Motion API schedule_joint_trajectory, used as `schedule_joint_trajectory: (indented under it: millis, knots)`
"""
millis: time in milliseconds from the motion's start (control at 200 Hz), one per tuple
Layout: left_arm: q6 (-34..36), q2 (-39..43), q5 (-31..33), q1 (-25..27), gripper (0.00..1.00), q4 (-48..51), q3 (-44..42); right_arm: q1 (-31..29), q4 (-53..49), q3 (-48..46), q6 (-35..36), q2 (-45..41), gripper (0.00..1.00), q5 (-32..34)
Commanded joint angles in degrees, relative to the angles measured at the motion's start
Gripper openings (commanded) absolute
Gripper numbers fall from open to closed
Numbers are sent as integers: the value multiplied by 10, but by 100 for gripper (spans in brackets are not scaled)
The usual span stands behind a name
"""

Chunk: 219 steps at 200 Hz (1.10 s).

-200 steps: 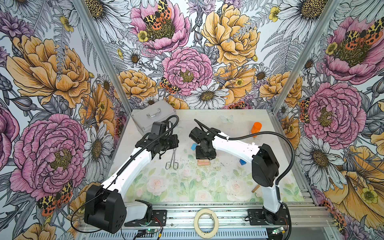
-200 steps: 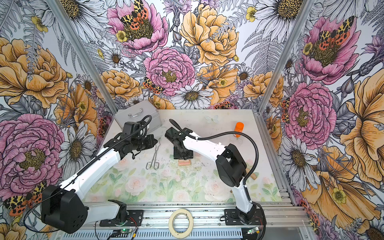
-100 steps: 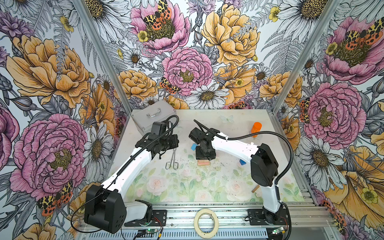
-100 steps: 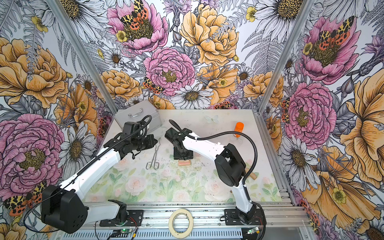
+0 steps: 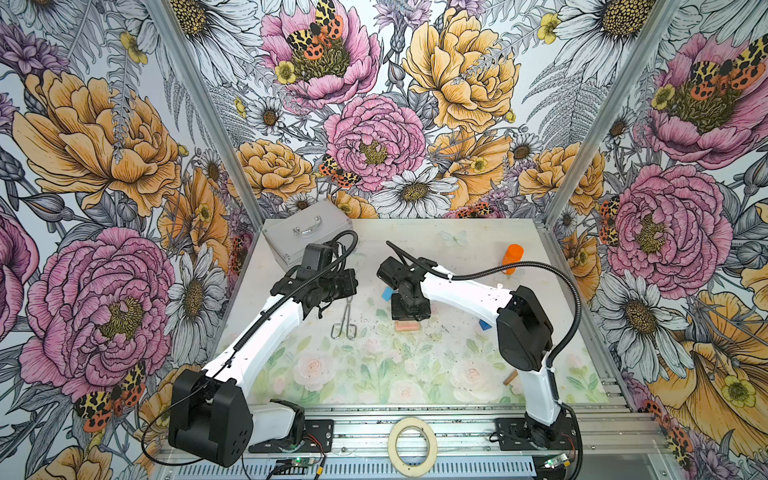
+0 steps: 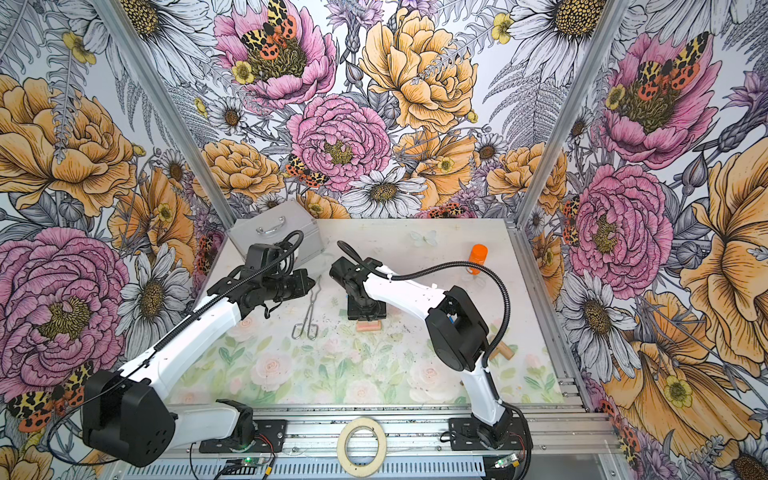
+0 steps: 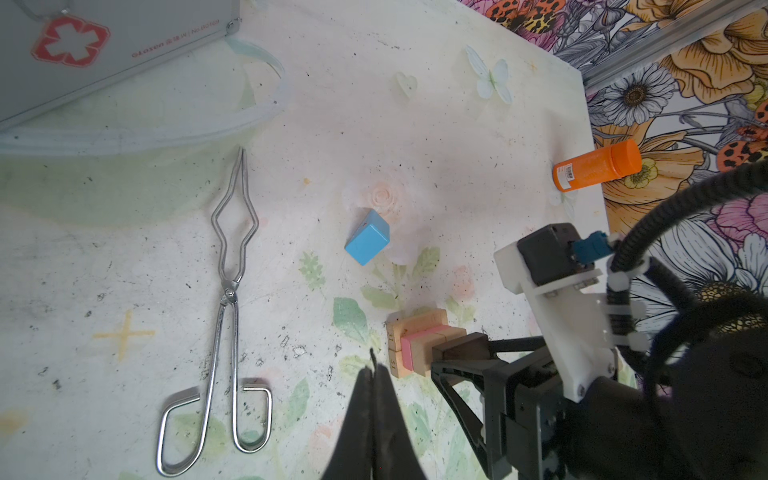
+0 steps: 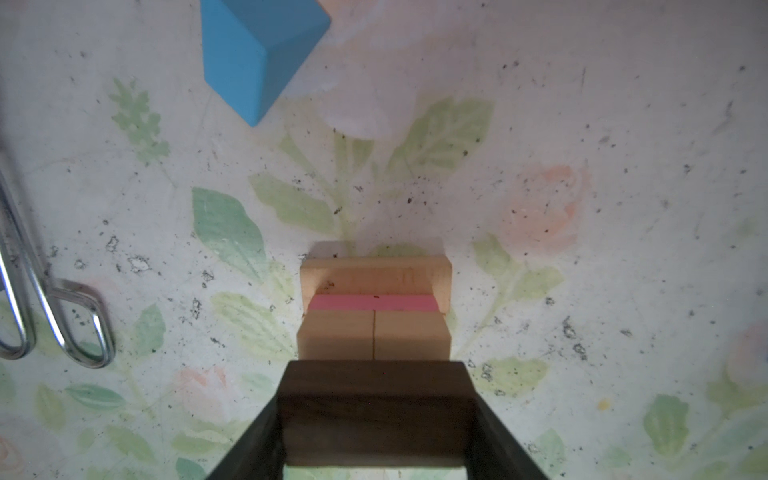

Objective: Build the wood block tower
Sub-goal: 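Lower the dark brown block against the light cubes on the stack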

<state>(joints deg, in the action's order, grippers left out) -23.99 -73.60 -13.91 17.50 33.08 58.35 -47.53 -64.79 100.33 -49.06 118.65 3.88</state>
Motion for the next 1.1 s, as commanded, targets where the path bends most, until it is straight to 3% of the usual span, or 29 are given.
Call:
schedule_joint_trajectory:
  millis: [0, 1091]
  knots:
    - [5, 6, 15, 3, 1, -12, -7, 5, 9, -3, -5, 8, 32, 14]
    - [6, 6, 15, 3, 1, -13, -9, 2, 8, 9, 4, 19, 34, 5]
